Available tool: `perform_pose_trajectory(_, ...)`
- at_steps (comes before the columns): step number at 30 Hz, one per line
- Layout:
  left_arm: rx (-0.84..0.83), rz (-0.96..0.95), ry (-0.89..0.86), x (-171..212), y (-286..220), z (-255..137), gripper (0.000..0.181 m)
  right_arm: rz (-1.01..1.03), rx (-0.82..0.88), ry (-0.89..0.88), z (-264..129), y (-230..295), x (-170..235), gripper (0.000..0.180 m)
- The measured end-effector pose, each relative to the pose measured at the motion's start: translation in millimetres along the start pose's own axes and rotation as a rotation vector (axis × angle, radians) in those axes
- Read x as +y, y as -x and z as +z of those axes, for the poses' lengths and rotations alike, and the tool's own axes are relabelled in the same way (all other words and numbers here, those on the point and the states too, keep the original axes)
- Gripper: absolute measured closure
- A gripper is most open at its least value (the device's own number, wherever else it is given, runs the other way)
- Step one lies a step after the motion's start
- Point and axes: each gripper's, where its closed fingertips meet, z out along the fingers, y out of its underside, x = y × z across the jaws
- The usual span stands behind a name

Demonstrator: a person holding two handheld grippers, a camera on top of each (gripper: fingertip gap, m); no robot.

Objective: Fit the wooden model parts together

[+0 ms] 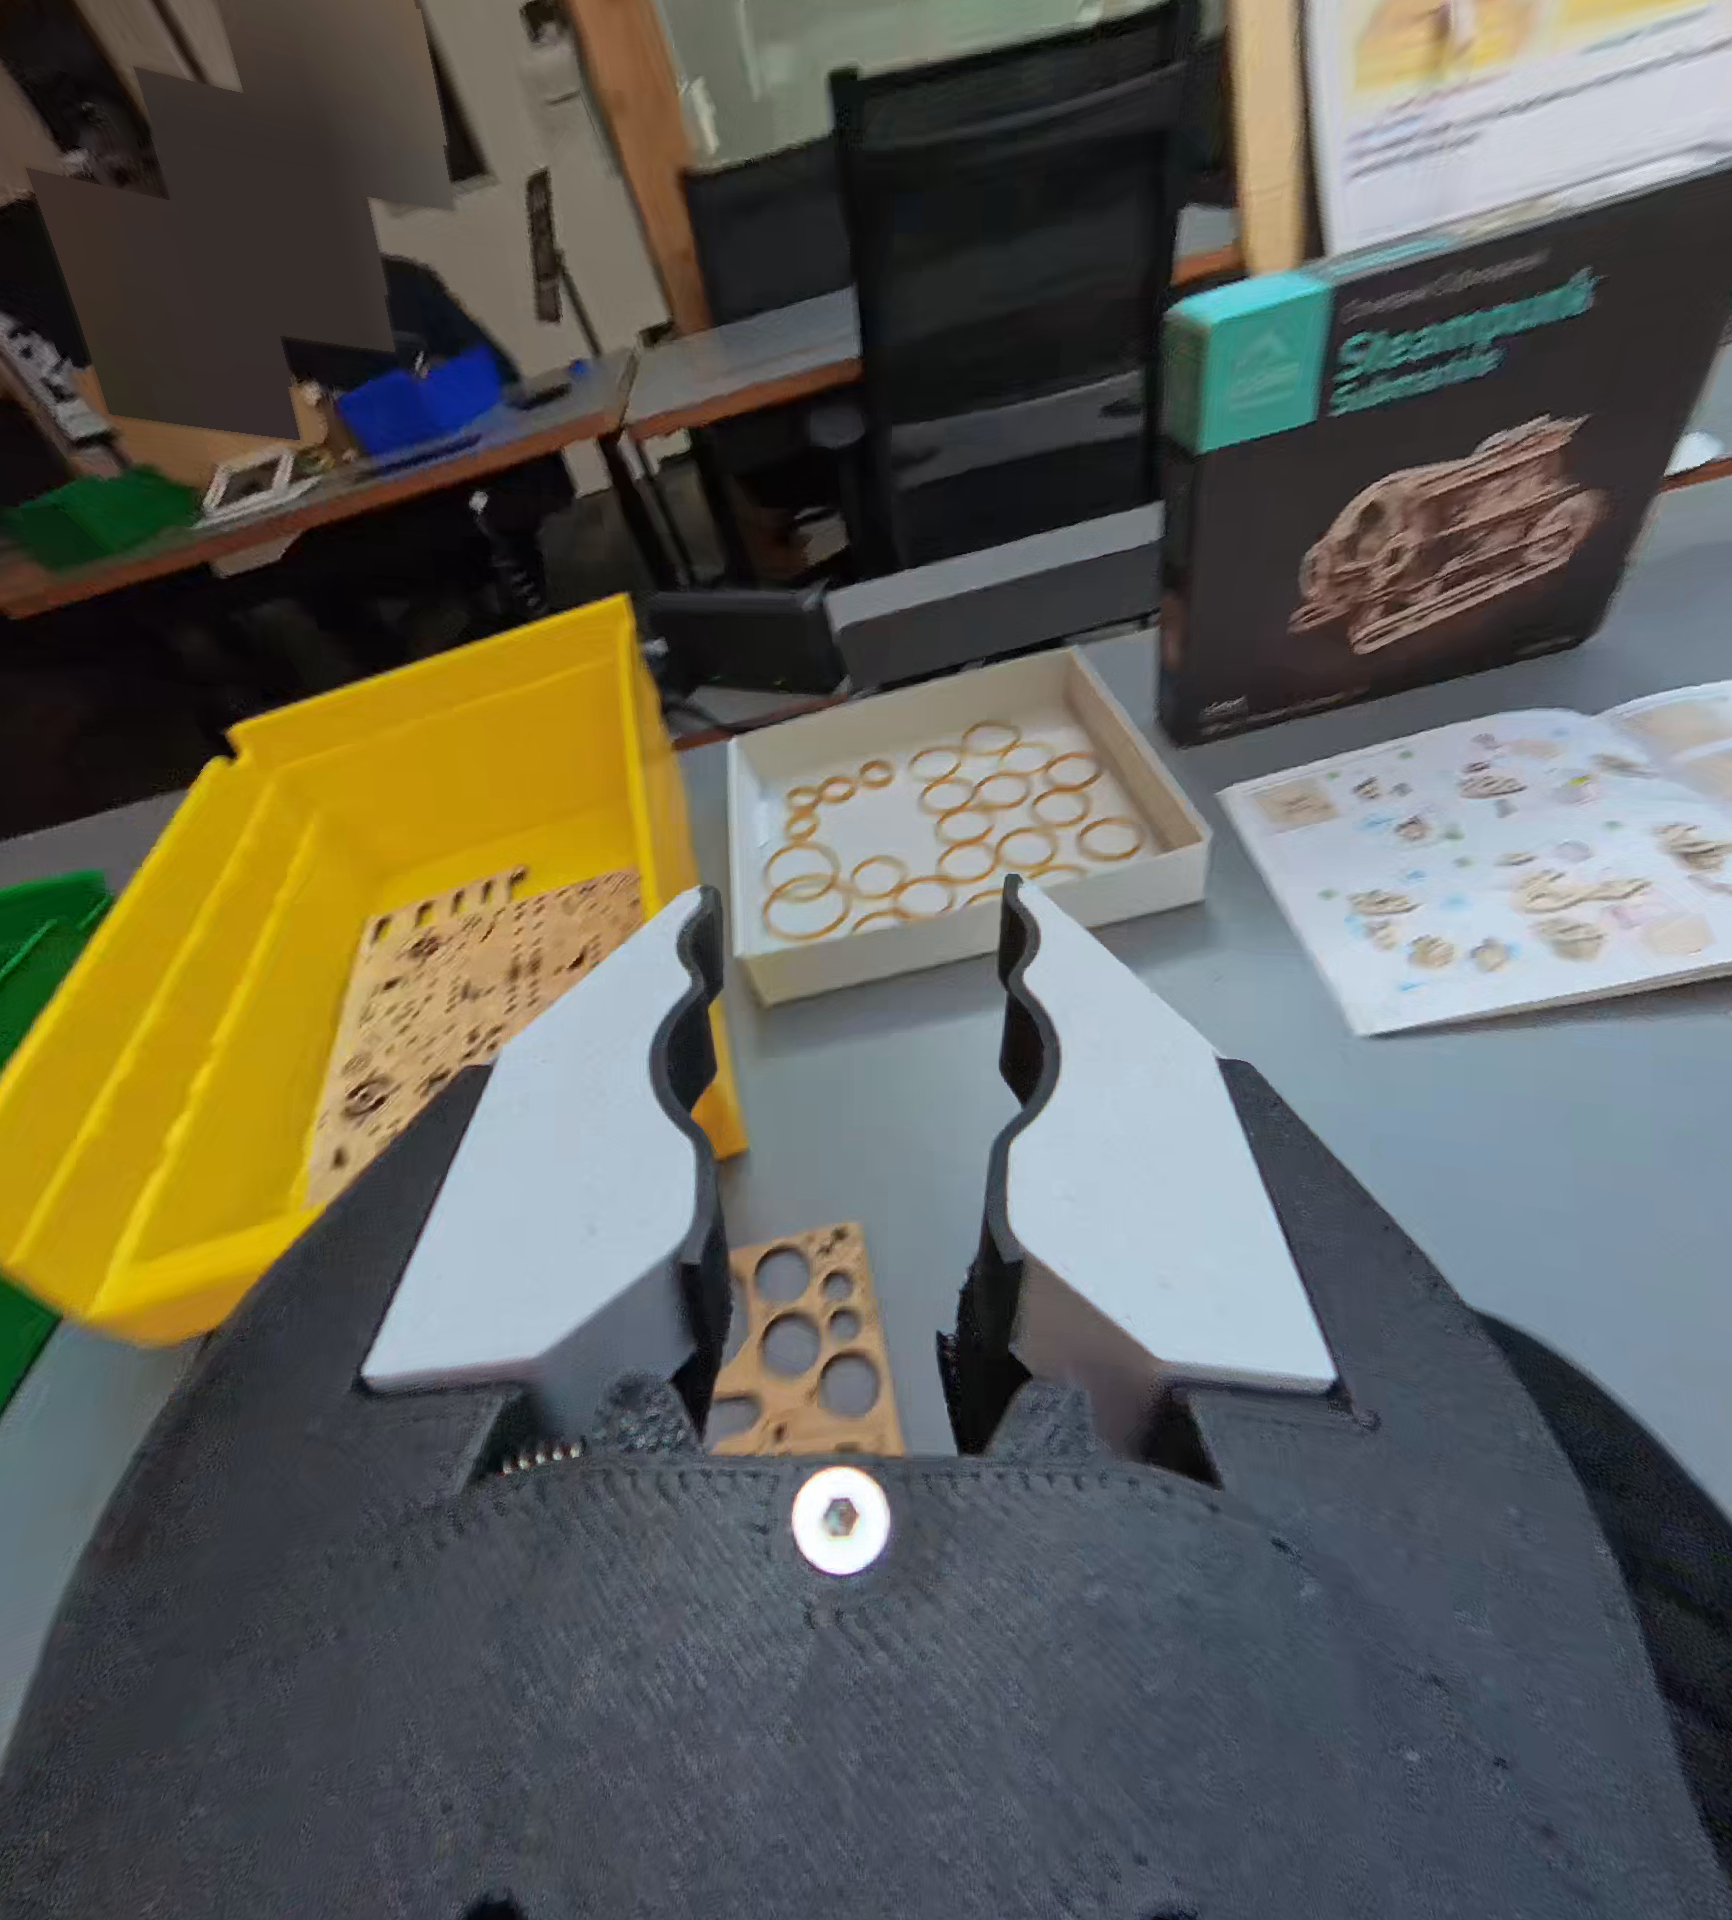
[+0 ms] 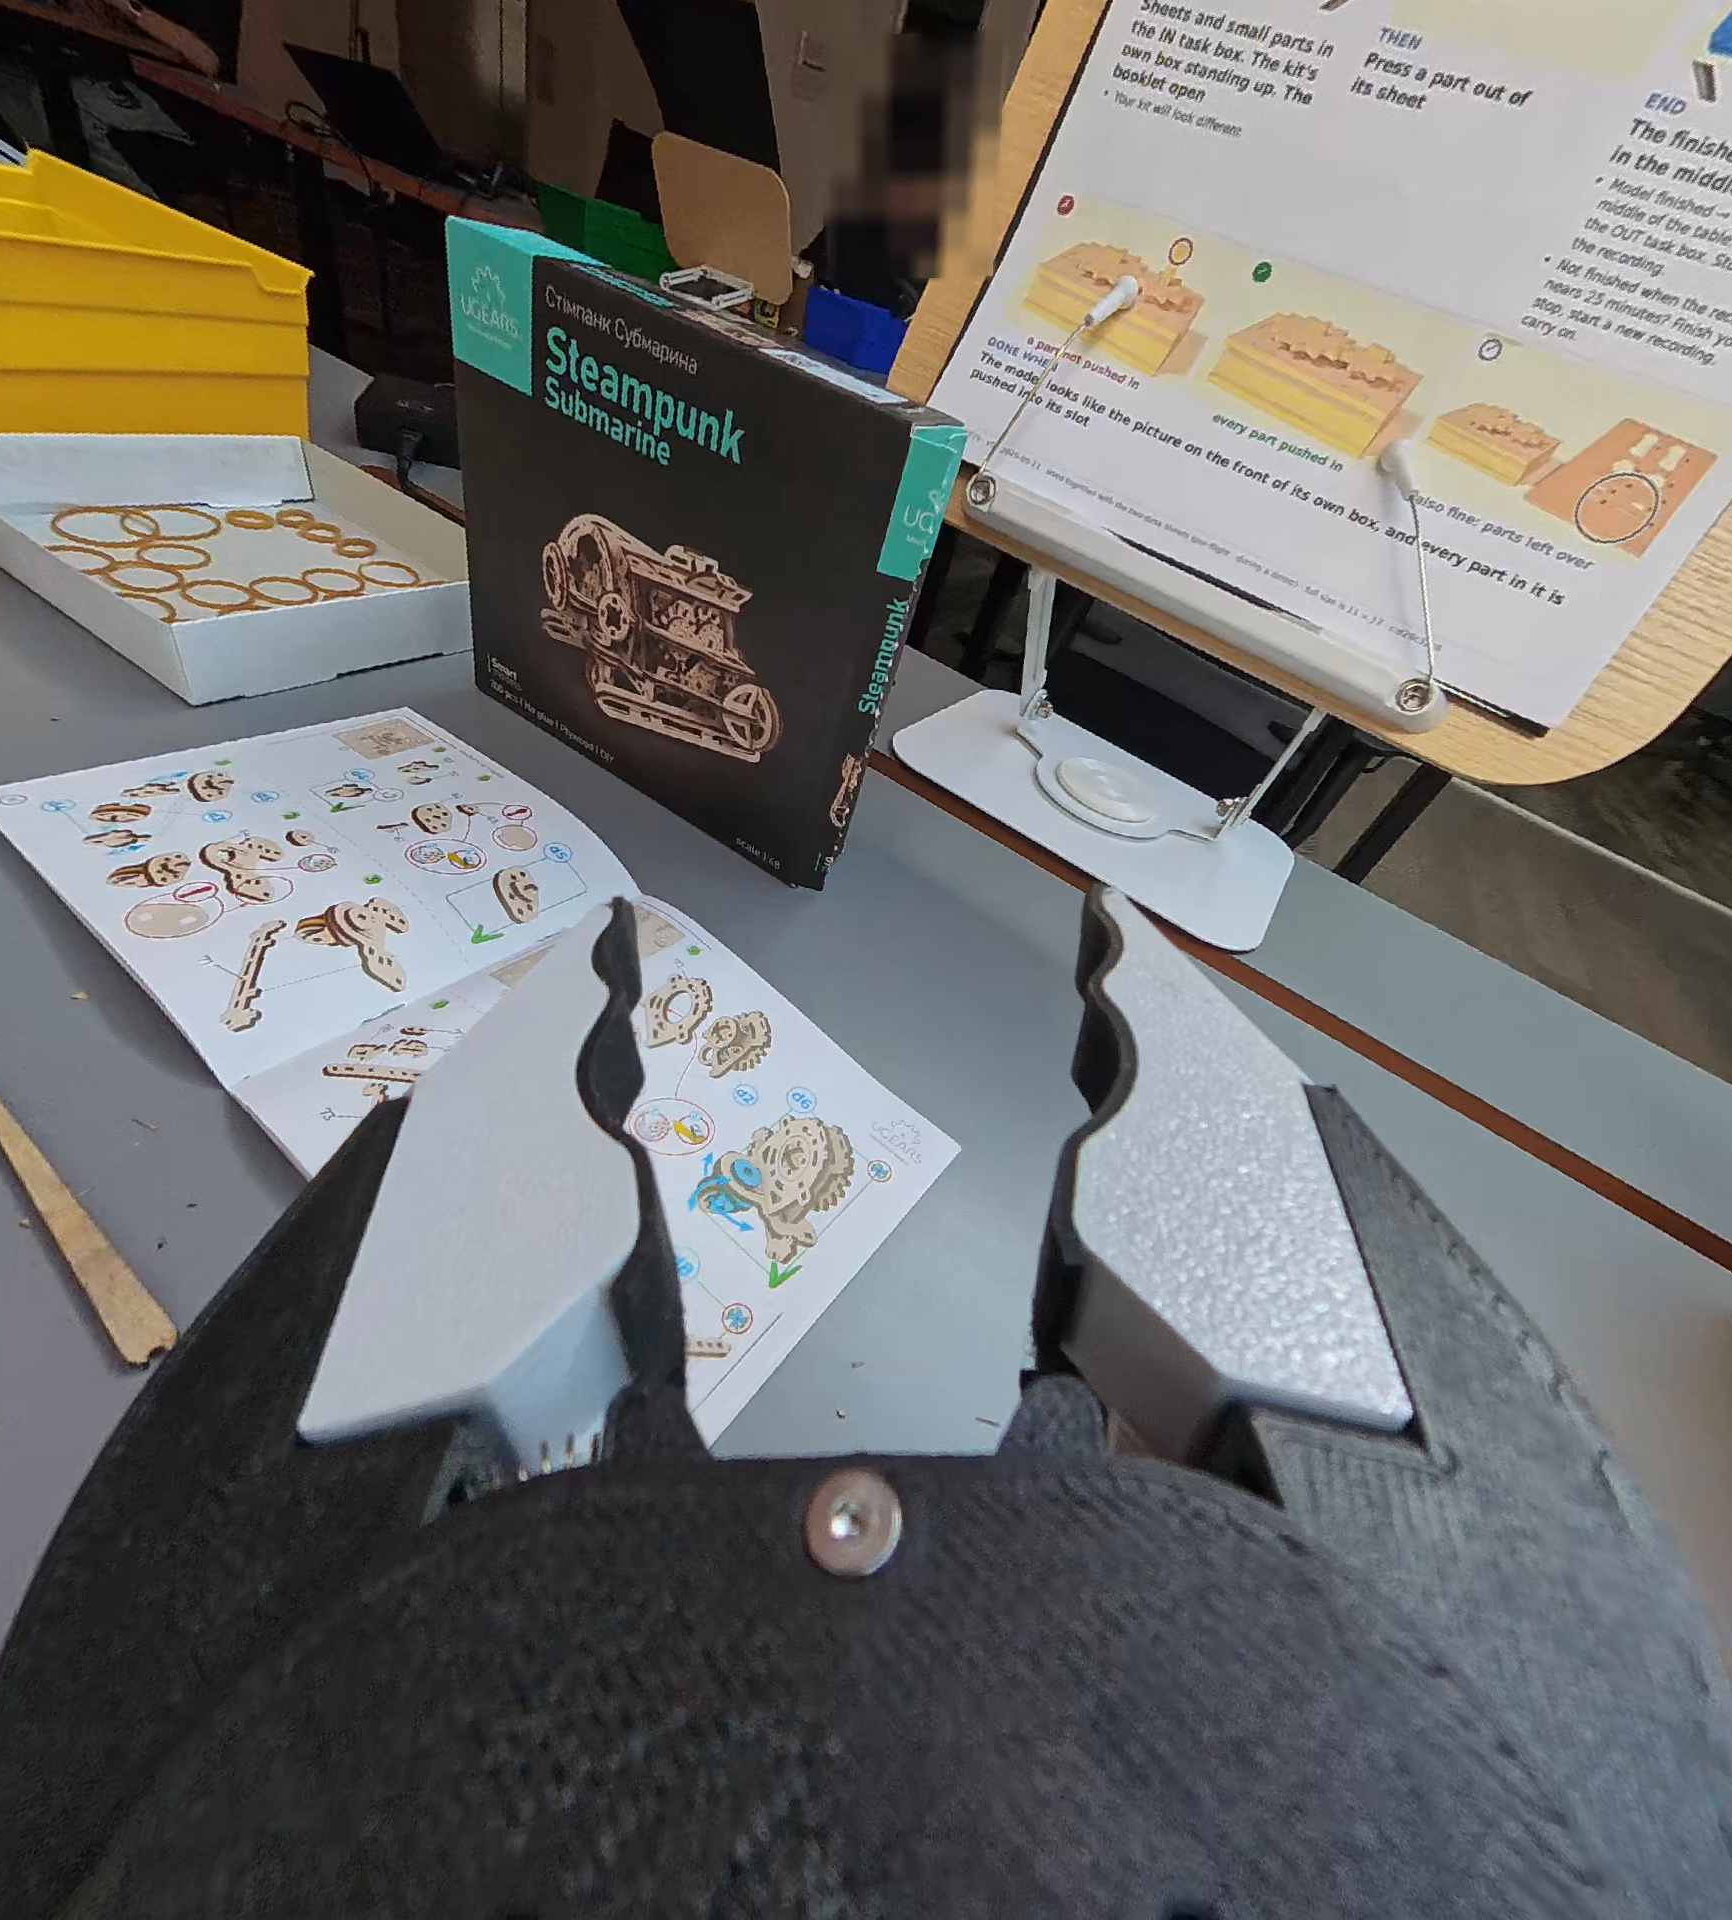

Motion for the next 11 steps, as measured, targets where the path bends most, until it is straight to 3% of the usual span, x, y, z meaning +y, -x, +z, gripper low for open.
perform_pose_trajectory(4,-0.143,-0.217,0.343,89,74,-48,0.117,0.018,-0.079,-0.004,5,18,-2,0.095)
perform_pose_trajectory(7,-0.164,-0.350,0.448,136,88,-78,0.117,-0.018,-0.118,0.006,10,32,0,0.095)
perform_pose_trajectory(11,-0.214,-0.308,0.495,163,124,-91,0.121,-0.051,-0.168,0.011,12,49,1,0.096)
